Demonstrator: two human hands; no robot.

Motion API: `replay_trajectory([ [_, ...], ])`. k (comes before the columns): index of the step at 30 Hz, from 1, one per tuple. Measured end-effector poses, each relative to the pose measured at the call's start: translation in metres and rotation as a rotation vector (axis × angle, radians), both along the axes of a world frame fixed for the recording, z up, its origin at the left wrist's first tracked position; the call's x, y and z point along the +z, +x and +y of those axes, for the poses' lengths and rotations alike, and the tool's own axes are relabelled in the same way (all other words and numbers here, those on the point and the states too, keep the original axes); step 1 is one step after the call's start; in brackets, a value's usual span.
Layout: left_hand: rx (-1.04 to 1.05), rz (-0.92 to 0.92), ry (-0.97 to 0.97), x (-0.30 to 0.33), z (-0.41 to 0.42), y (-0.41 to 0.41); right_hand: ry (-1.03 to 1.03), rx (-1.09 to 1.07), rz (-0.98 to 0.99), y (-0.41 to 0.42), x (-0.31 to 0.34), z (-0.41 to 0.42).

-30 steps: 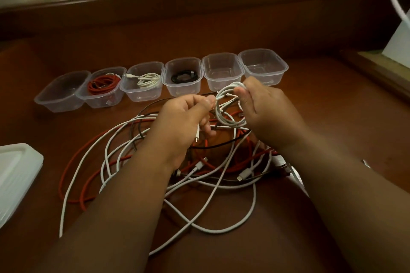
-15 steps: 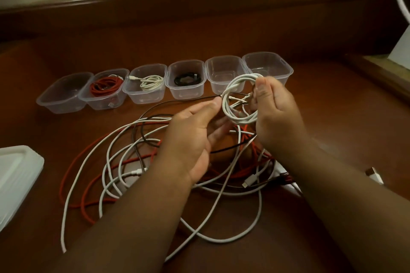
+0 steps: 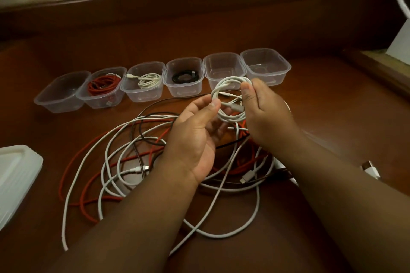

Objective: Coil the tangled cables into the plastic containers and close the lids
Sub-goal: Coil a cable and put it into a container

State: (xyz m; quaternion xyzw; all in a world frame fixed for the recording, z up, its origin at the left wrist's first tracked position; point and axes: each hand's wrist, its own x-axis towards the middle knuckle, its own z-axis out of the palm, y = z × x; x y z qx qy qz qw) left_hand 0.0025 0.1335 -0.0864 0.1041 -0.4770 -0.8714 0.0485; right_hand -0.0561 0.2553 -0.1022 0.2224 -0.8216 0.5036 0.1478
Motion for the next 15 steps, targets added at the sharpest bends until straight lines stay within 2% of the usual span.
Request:
replay_trajectory([
  [6, 0.063, 0.070, 0.077, -0.002, -0.004, -0.003, -0.042, 0.113, -0.072, 0.005, 0.005, -0.001],
  [11, -0.002, 0.110, 0.132, -0.002, -0.009, -0.007, -0.057, 0.147, -0.215, 0.001, 0.006, 0.001],
  [15, -0.073, 0.112, 0.140, -0.001, -0.011, -0.008, 0.001, 0.107, -0.220, -0.001, 0.004, 0.000],
])
